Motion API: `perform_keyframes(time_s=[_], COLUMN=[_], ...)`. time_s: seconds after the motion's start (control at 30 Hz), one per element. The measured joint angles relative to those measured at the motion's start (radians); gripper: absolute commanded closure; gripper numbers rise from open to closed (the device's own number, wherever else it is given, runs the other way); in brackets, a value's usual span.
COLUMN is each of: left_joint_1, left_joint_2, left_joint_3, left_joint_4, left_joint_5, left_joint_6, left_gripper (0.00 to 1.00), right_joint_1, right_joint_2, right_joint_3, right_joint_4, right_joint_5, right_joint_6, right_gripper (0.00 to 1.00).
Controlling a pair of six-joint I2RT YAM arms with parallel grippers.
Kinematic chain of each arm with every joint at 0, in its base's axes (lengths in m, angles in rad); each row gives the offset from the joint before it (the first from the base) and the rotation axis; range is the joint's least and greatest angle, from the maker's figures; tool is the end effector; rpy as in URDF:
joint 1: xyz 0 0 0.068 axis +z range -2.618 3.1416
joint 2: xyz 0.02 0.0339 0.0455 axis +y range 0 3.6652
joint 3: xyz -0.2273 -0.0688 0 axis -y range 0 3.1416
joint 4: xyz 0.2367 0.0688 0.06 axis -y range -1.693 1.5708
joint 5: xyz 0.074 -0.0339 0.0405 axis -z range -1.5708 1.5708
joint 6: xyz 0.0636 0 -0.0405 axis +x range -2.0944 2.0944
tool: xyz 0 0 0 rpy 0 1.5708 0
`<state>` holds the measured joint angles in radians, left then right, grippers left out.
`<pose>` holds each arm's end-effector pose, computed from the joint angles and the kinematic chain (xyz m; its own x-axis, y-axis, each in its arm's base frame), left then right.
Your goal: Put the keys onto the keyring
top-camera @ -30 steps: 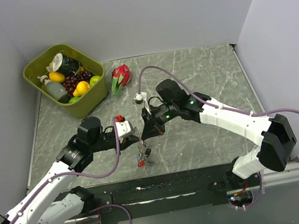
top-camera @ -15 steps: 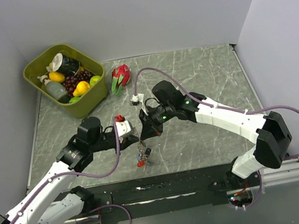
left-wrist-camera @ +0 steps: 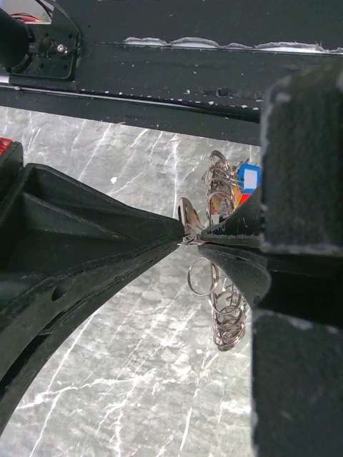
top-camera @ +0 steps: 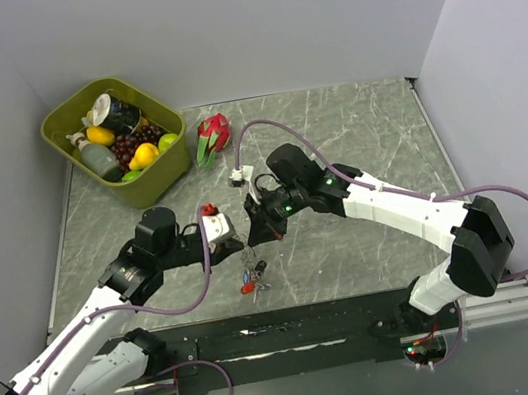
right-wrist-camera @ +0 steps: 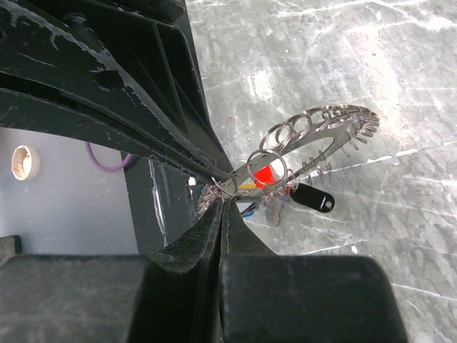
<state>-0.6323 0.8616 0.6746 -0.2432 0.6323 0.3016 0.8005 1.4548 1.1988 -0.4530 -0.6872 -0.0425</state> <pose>0.1630 -0.1660 0.2487 -0.0509 0.3344 -0.9411 0.9689 0.2450 0.0346 0.2018 0.2659 0.2572 -0.4151 -0.4750 -0.7759 -0.9086 0.1727 0.3804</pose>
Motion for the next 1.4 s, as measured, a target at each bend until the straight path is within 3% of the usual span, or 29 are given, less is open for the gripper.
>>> perform_keyframes(time_s=[0.4, 0.47, 0.53, 0.7, 0.73, 0.83, 1.0, 1.07, 1.17, 1.4], left_joint_1=[0.001, 0.001, 0.002, -0.002, -0.002, -0.007, -0.012, -0.013, -0.014, -0.016], left_joint_2=[-0.053, -0.057, -0.058, -0.08, -0.09, -0.117, -0.148, -0.154, -0.158, -0.158], left_joint_3=[-0.043, -0.055, -0.067, -0.108, -0.121, -0.157, -0.216, -0.238, -0.266, -0.304], left_joint_4=[0.081, 0.101, 0.125, 0.255, 0.286, 0.374, 0.518, 0.577, 0.661, 0.842], left_joint_5=[0.01, 0.013, 0.023, 0.078, 0.088, 0.116, 0.159, 0.175, 0.2, 0.246], left_joint_6=[-0.026, -0.042, -0.061, -0.128, -0.142, -0.181, -0.233, -0.249, -0.28, -0.344], left_gripper=[0.99, 0.99, 0.99, 0.99, 0.99, 0.99, 0.99, 0.99, 0.99, 0.99], right_joint_1=[0.0, 0.0, 0.0, -0.011, -0.015, -0.027, -0.038, -0.039, -0.039, -0.036], right_joint_2=[0.003, 0.001, -0.008, -0.094, -0.127, -0.252, -0.493, -0.565, -0.575, -0.498], right_joint_3=[-0.011, -0.017, -0.032, -0.11, -0.13, -0.2, -0.309, -0.322, -0.305, -0.284], right_joint_4=[0.005, 0.011, 0.023, 0.048, 0.053, 0.081, 0.166, 0.196, 0.224, 0.307], right_joint_5=[0.021, 0.022, 0.038, 0.138, 0.158, 0.214, 0.231, 0.2, 0.144, -0.052], right_joint_6=[0.0, 0.0, 0.005, -0.002, -0.004, -0.019, -0.055, -0.062, -0.064, -0.023], right_gripper=[1.0, 0.74, 0.57, 0.25, 0.14, 0.01, 0.02, 0.11, 0.26, 0.34])
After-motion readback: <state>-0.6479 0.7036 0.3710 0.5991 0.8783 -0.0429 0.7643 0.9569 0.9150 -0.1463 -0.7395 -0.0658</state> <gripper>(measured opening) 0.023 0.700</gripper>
